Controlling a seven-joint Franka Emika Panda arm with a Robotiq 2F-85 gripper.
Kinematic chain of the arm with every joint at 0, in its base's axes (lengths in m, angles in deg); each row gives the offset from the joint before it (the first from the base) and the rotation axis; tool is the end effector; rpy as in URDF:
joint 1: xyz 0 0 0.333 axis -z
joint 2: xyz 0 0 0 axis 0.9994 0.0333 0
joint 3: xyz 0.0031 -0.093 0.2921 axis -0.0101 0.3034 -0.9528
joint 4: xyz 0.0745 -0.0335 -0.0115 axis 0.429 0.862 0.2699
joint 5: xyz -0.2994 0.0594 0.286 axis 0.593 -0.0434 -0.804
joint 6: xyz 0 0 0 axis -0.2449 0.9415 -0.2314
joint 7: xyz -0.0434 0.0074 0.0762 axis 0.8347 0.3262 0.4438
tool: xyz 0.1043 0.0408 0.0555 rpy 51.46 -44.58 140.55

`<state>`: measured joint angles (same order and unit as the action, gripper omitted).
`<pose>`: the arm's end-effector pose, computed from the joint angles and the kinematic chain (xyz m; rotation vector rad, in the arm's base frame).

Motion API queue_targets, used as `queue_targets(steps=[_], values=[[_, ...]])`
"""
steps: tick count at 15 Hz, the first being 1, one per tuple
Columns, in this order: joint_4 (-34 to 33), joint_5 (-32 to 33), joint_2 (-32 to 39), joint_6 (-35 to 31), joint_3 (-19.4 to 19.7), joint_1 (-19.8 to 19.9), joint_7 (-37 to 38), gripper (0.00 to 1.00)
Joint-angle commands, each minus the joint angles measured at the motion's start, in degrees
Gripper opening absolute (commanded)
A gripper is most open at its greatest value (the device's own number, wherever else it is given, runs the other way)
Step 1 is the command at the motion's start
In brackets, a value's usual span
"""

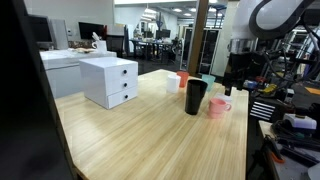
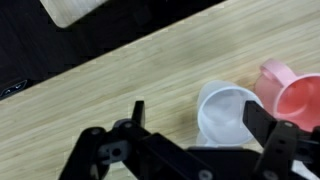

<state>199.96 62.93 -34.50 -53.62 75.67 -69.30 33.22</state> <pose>0.3315 -0.1998 0.2463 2.9604 -0.8171 -0.1562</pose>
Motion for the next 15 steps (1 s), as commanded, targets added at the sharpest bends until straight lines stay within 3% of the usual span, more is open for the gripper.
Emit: queue_targets(steps=[1,6,8,15], values=[[-0.4,1.9,3.4,-3.3,-1.1,1.3,3.6,1.00],[-1.6,3.2,6.8,-4.9,-1.0,1.3,5.7,1.00],[-2.0,3.6,7.6,-4.8,-0.8,1.0,5.8,0.74],[-2.8,4.1,8.6,-3.9,-0.4,0.6,5.5,0.22]])
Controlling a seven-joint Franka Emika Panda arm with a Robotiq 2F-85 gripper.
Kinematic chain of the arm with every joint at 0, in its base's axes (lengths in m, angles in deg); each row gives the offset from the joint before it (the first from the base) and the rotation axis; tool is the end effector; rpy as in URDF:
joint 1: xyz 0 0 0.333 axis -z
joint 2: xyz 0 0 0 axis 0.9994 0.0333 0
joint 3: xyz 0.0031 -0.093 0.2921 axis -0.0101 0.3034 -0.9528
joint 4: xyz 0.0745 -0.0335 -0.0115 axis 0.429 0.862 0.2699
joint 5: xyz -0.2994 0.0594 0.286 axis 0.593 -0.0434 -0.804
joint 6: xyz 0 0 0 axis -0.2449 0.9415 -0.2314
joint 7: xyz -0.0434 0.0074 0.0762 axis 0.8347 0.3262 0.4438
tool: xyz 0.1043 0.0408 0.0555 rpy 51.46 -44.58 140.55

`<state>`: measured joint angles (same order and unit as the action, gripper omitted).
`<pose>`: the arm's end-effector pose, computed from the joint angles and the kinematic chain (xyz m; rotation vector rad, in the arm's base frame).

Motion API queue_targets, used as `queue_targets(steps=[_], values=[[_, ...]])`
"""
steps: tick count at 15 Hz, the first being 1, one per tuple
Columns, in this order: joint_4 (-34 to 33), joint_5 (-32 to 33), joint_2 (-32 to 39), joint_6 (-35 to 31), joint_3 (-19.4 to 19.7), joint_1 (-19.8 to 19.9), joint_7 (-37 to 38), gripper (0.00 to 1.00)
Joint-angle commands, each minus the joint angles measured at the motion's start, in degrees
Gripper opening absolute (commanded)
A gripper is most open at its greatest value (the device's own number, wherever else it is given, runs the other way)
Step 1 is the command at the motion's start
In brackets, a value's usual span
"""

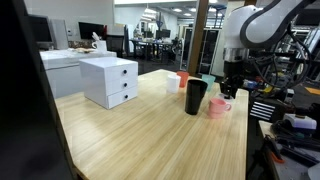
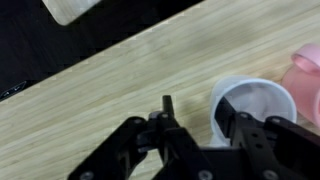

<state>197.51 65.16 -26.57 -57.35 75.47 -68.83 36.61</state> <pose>0.3400 -0.2101 0.2142 2.9103 -0.8483 -0.2048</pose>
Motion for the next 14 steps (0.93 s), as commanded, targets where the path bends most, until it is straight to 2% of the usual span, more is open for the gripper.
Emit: queue_targets(steps=[1,3,4,7,11,14], values=[[-0.3,1.8,0.6,-0.2,-0.2,0.1,2.0,0.16],[-0.4,0.7,-0.2,0.8,-0.2,-0.2,1.5,0.03],[-0.4,0.2,-0.5,1.1,-0.2,-0.4,1.1,0.00],[-1.6,-1.6,-1.9,3.9,-0.1,-1.0,-0.5,0.00],[-4.5,-2.9,-4.8,12.0,-0.4,-2.3,-1.7,0.01],[-7.7,-2.7,-6.2,15.4,-0.7,-3.0,-1.8,0.01]])
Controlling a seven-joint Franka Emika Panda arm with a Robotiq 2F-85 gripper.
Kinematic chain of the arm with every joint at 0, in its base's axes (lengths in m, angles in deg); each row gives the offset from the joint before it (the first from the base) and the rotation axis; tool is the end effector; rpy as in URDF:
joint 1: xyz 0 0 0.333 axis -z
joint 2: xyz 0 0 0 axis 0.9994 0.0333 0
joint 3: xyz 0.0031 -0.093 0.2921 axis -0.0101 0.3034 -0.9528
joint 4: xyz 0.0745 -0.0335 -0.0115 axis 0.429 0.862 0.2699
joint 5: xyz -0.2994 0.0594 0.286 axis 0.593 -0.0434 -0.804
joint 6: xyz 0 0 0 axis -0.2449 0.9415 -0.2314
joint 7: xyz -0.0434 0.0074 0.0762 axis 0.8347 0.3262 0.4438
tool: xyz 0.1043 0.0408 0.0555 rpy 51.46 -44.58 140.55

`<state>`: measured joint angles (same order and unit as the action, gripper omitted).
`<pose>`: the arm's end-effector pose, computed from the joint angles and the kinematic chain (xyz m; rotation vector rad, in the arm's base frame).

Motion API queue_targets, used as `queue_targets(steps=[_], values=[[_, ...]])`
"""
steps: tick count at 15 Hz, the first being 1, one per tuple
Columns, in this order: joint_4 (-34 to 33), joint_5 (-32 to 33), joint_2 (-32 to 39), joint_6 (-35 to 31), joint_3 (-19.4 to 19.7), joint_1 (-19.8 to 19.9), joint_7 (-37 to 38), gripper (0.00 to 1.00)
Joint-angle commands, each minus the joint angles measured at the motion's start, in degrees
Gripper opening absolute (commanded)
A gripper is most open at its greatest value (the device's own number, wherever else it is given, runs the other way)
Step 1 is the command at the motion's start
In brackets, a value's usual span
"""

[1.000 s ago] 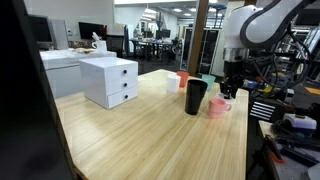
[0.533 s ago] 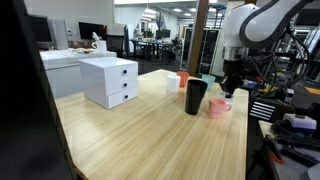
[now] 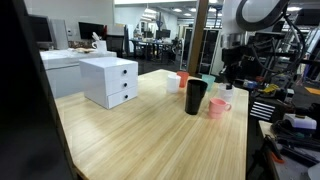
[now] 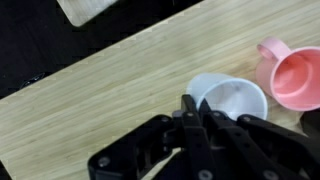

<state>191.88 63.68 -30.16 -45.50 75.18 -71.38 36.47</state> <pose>0.3630 -0.2081 0.2629 2.9058 -0.8370 -0.2721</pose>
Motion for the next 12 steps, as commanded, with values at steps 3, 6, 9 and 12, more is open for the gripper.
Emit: queue_targets(steps=[3,6,9,12], values=[[-6.2,-1.9,-2.4,3.3,-0.3,-1.0,-2.3,0.01],[-11.1,-3.5,-0.5,2.6,0.0,-1.6,-3.0,0.01],[-17.0,-6.2,2.9,2.3,0.4,-2.2,-4.8,0.01],[-24.0,-10.6,8.7,2.1,1.0,-3.0,-8.9,0.01]])
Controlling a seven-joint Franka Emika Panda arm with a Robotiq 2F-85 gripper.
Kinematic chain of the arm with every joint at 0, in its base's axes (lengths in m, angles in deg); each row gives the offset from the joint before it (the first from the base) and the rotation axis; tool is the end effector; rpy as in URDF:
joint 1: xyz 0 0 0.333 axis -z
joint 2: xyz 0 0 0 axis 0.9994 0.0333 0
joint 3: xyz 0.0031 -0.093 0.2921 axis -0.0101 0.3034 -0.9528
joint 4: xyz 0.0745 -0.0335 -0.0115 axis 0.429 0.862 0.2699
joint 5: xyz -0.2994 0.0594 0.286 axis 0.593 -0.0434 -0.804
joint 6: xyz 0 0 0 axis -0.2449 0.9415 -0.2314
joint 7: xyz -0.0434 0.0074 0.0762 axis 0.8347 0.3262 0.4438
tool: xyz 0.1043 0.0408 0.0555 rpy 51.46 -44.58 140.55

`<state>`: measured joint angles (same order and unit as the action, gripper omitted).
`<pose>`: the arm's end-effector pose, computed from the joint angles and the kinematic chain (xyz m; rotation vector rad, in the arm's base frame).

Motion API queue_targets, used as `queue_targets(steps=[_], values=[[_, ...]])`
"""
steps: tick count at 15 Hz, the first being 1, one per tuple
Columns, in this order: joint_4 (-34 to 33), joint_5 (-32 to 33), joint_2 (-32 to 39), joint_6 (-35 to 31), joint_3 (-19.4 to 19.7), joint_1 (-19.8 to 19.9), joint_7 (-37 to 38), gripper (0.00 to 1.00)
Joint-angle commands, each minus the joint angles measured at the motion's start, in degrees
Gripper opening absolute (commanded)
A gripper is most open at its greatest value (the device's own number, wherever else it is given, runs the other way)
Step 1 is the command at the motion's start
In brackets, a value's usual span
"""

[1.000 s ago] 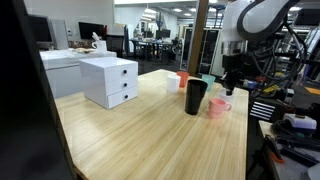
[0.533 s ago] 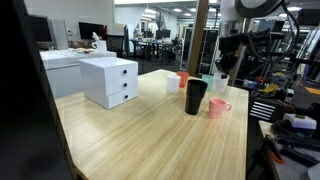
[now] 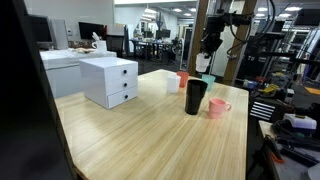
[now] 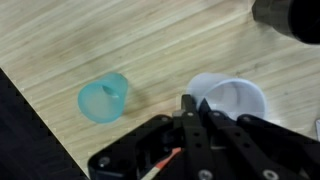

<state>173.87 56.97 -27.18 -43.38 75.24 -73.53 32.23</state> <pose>0.4573 -0.2401 0.3757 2.9498 -0.8364 0.0743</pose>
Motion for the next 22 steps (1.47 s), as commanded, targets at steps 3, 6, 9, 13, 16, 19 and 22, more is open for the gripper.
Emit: queue_targets(steps=[3,6,9,13,16,19,22], values=[[-13.6,-8.9,12.4,0.7,1.0,-1.0,-9.6,0.01],[-19.2,-13.1,17.6,1.6,0.5,-0.2,-14.2,0.01],[-23.6,-17.1,21.8,3.2,-0.1,1.0,-19.2,0.01],[-28.8,-19.6,26.8,5.9,-0.9,2.8,-24.4,0.01],[-31.8,-19.7,29.7,7.8,-1.6,3.9,-26.6,0.01],[-33.7,-19.2,31.7,9.2,-2.6,4.5,-27.9,0.01],[-34.1,-18.5,33.1,9.1,-3.4,4.3,-28.1,0.01]])
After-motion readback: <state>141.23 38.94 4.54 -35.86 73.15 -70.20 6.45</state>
